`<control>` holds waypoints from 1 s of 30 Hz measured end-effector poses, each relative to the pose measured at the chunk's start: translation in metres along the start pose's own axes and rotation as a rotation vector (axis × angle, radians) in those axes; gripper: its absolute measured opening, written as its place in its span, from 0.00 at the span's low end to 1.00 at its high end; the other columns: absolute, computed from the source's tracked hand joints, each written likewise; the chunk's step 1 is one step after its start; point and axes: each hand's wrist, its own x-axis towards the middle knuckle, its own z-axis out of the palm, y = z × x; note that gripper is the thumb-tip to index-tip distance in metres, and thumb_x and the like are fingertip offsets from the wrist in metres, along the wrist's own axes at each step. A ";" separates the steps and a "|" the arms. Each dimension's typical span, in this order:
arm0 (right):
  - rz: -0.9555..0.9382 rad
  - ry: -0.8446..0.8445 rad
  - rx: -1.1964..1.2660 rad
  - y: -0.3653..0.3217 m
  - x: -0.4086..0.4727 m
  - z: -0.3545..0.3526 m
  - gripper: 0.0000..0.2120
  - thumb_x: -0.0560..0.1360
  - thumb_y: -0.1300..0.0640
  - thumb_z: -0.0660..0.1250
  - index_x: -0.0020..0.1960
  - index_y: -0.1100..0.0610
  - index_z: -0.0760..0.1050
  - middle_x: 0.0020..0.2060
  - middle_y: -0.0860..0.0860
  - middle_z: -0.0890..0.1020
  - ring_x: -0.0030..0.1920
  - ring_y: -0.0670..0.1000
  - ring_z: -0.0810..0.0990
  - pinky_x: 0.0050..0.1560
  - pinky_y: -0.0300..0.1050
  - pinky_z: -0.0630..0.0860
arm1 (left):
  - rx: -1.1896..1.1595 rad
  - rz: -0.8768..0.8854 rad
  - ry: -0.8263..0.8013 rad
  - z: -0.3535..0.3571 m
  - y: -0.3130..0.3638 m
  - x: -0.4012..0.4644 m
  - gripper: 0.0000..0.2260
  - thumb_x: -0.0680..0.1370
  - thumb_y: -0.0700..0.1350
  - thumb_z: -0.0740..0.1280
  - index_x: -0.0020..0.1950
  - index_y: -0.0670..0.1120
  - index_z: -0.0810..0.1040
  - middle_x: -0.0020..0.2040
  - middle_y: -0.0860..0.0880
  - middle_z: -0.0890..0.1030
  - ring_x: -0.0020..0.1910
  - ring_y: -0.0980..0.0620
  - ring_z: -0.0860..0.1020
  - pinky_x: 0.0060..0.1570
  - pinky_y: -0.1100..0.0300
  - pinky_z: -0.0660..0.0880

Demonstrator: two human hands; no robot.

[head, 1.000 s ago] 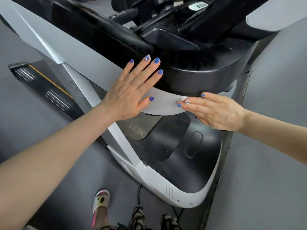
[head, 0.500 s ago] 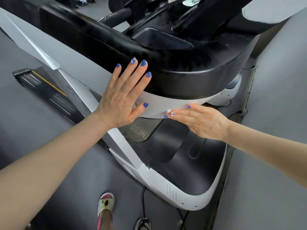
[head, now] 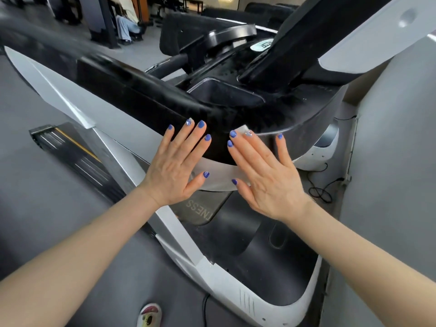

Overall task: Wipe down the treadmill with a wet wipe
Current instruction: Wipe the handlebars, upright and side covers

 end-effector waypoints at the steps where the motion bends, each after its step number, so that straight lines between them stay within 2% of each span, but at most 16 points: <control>1: 0.038 0.007 0.022 -0.007 0.007 -0.002 0.34 0.81 0.47 0.60 0.82 0.57 0.53 0.81 0.52 0.53 0.81 0.52 0.49 0.79 0.61 0.40 | -0.002 -0.004 -0.001 0.000 0.000 0.000 0.35 0.83 0.54 0.57 0.83 0.47 0.41 0.83 0.48 0.39 0.82 0.45 0.43 0.79 0.40 0.45; 4: 0.118 0.020 0.052 -0.019 0.008 0.001 0.32 0.82 0.47 0.57 0.82 0.57 0.52 0.81 0.52 0.54 0.81 0.53 0.51 0.78 0.62 0.40 | -0.004 -0.009 -0.006 -0.002 0.002 0.000 0.36 0.83 0.54 0.58 0.83 0.46 0.41 0.83 0.48 0.40 0.82 0.44 0.44 0.79 0.40 0.45; 9: 0.287 0.028 0.029 -0.012 -0.025 0.007 0.33 0.83 0.48 0.54 0.83 0.55 0.45 0.82 0.50 0.48 0.82 0.52 0.48 0.78 0.64 0.40 | 0.005 -0.011 -0.027 -0.006 0.004 0.001 0.36 0.82 0.53 0.59 0.83 0.45 0.44 0.83 0.46 0.42 0.82 0.43 0.46 0.79 0.40 0.46; 11: 0.424 0.055 0.102 -0.013 -0.014 0.002 0.32 0.83 0.49 0.54 0.82 0.57 0.47 0.81 0.52 0.50 0.82 0.54 0.49 0.78 0.63 0.39 | 0.004 -0.025 -0.035 -0.009 0.005 0.002 0.35 0.81 0.52 0.60 0.83 0.44 0.46 0.83 0.45 0.44 0.82 0.43 0.47 0.79 0.40 0.47; 14: 0.573 0.076 0.284 -0.031 0.014 -0.007 0.32 0.82 0.49 0.56 0.81 0.60 0.52 0.81 0.55 0.53 0.82 0.57 0.48 0.79 0.59 0.38 | -0.027 -0.038 -0.020 -0.018 0.010 0.006 0.31 0.81 0.51 0.60 0.81 0.42 0.54 0.81 0.41 0.54 0.82 0.42 0.51 0.79 0.40 0.49; 16: 0.534 0.068 0.353 -0.034 0.019 -0.012 0.31 0.82 0.48 0.57 0.81 0.60 0.56 0.80 0.55 0.57 0.82 0.56 0.50 0.79 0.58 0.39 | -0.032 -0.033 -0.004 -0.025 0.010 0.011 0.28 0.82 0.49 0.58 0.79 0.41 0.57 0.79 0.40 0.58 0.81 0.43 0.54 0.79 0.42 0.50; 21: 0.305 -0.032 0.349 0.004 0.014 -0.036 0.25 0.82 0.53 0.55 0.77 0.60 0.66 0.76 0.53 0.68 0.78 0.54 0.64 0.80 0.59 0.42 | -0.072 -0.070 -0.033 -0.036 -0.006 0.026 0.24 0.85 0.49 0.52 0.79 0.39 0.58 0.79 0.40 0.62 0.80 0.43 0.57 0.79 0.43 0.51; 25: 0.292 -0.164 0.414 0.021 0.032 -0.051 0.24 0.83 0.49 0.55 0.73 0.62 0.68 0.73 0.55 0.71 0.75 0.52 0.67 0.81 0.58 0.45 | -0.125 -0.038 -0.032 -0.041 -0.014 0.036 0.23 0.85 0.47 0.52 0.78 0.39 0.62 0.78 0.41 0.65 0.79 0.44 0.61 0.78 0.40 0.55; 28: 0.265 -0.228 0.353 0.008 0.057 -0.052 0.24 0.82 0.46 0.54 0.67 0.62 0.73 0.68 0.54 0.75 0.73 0.52 0.70 0.80 0.54 0.42 | -0.121 -0.004 -0.025 -0.040 -0.021 0.036 0.23 0.83 0.46 0.55 0.77 0.40 0.63 0.77 0.41 0.67 0.78 0.44 0.63 0.77 0.41 0.58; 30: 0.278 -0.255 0.358 -0.005 0.077 -0.048 0.26 0.82 0.45 0.52 0.68 0.61 0.73 0.69 0.53 0.75 0.73 0.52 0.69 0.80 0.54 0.42 | -0.125 0.017 0.002 -0.038 -0.025 0.035 0.23 0.83 0.45 0.56 0.77 0.40 0.64 0.76 0.41 0.68 0.78 0.44 0.65 0.76 0.42 0.59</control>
